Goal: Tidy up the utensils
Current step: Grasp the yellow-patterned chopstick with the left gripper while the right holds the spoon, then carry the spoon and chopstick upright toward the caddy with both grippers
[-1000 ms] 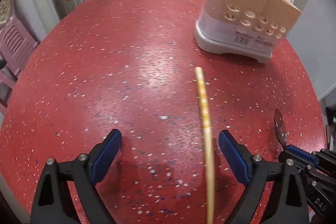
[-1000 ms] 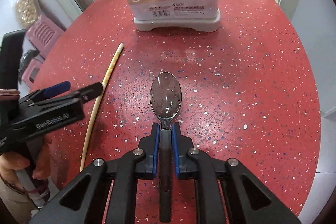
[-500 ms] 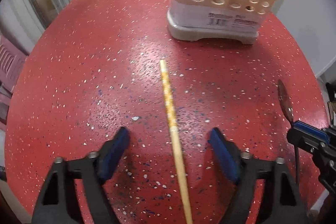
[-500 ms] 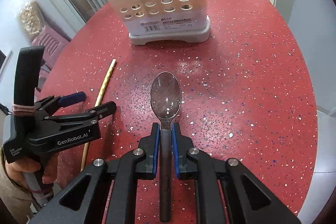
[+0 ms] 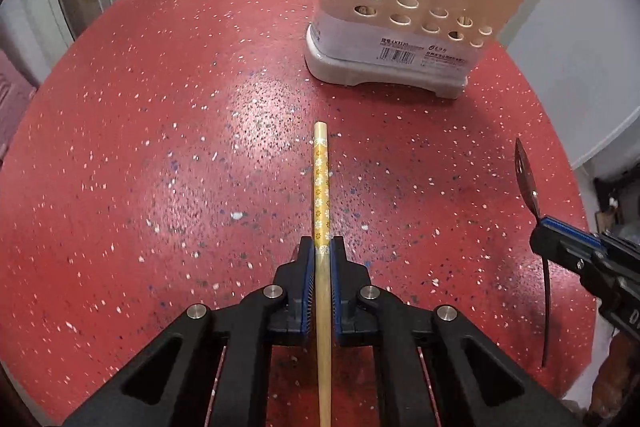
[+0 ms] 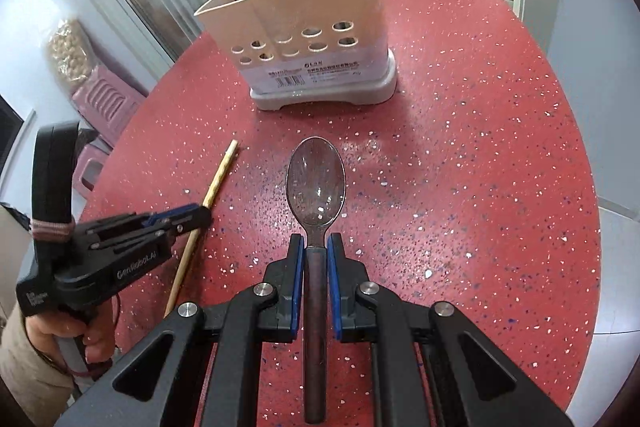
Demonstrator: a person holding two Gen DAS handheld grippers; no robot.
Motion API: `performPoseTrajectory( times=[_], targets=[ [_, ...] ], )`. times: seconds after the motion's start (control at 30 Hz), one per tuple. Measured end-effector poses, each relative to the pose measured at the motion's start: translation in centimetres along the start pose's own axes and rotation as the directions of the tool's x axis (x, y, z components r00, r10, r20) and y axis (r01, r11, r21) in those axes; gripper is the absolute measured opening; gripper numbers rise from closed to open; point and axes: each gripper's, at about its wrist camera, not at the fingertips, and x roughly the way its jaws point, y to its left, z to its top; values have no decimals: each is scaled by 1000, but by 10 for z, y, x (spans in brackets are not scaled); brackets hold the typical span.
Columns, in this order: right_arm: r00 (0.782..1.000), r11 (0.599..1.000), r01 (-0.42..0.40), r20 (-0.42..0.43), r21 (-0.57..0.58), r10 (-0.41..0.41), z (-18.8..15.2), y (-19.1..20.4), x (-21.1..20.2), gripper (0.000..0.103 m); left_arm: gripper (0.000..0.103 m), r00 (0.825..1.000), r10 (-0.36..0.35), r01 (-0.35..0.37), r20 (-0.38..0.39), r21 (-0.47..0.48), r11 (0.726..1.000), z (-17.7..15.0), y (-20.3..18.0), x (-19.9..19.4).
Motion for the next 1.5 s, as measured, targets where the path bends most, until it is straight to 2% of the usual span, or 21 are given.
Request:
performPoseTrajectory(
  times=[0.2,0.73,1.07,1.5],
  targets=[
    [1000,1000,-20,9,5,20,2,-2,-2,13,33,999,-15,16,39,-33,999,-13,-1,-14],
    [997,999,-53,63,-8,53,21,-5,-17,13,33,985,-19,25,171,-32,999,-3,-1,-70],
    [990,997,-74,119,-20,75,41,-2,-30,13,33,971,-18,13,238,20,1000,18,-16,-87],
    [981,994,-101,161,-33,105,70,1,-39,13,33,954,-35,32,297,14,999,50,-18,-108]
  ],
)
